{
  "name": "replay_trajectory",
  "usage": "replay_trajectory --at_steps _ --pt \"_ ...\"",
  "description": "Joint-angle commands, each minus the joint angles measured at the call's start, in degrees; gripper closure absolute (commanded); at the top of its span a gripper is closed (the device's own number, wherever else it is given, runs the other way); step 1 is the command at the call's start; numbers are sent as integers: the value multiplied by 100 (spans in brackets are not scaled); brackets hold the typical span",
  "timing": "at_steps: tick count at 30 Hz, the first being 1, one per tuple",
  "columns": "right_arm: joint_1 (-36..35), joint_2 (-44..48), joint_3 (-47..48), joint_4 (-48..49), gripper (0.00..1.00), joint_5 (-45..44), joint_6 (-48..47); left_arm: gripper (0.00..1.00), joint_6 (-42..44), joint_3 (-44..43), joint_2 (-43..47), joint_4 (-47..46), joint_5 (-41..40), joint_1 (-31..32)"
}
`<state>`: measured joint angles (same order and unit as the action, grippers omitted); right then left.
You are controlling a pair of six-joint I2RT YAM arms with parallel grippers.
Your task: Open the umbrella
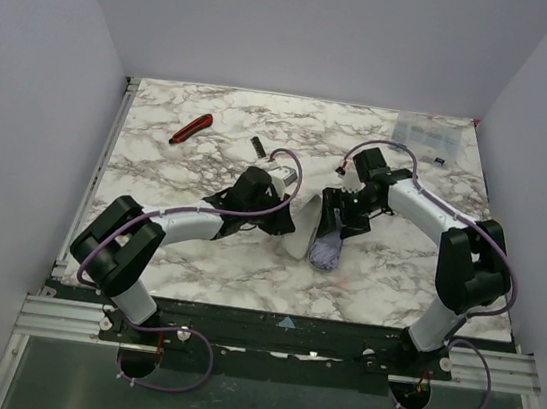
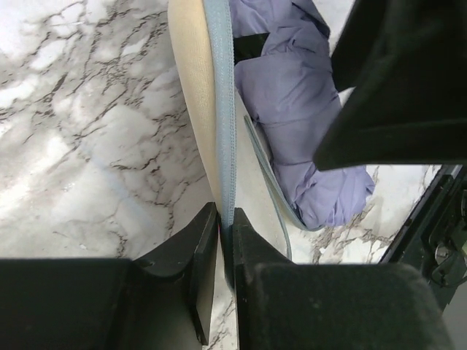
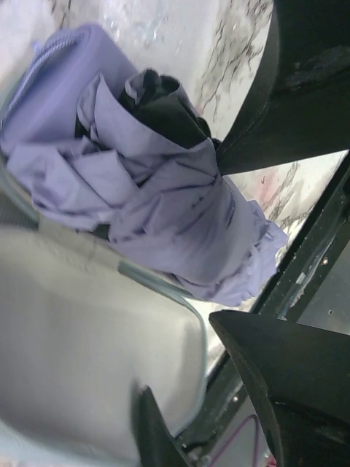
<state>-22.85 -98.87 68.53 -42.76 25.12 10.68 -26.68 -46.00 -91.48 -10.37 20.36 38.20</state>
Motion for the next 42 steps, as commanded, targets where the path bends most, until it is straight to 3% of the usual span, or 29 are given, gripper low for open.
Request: replay_trajectory --at_steps 1,4,10,11,24,33,42 --pt "-91 -284 67 233 25 -956 79 88 -39 33 131 -187 39 226" --pt "-162 -318 -14 302 39 -1228 52 91 -72 -71 31 -109 3 267" --pt "-167 -292 114 283 98 -1445 -50 99 -59 -225 -62 126 -163 252" --pt "-164 -268 169 260 100 -1374 -50 99 -50 -240 -45 153 -185 239" --pt "47 558 1025 331 100 454 -332 100 617 -857 -109 1343 -1197 -346" --pt "637 811 1415 507 100 611 -175 100 1266 -1697 -444 2857 -1696 -833" --pt "959 795 1435 501 100 704 -442 90 2056 -2270 -590 4416 -2209 -1779"
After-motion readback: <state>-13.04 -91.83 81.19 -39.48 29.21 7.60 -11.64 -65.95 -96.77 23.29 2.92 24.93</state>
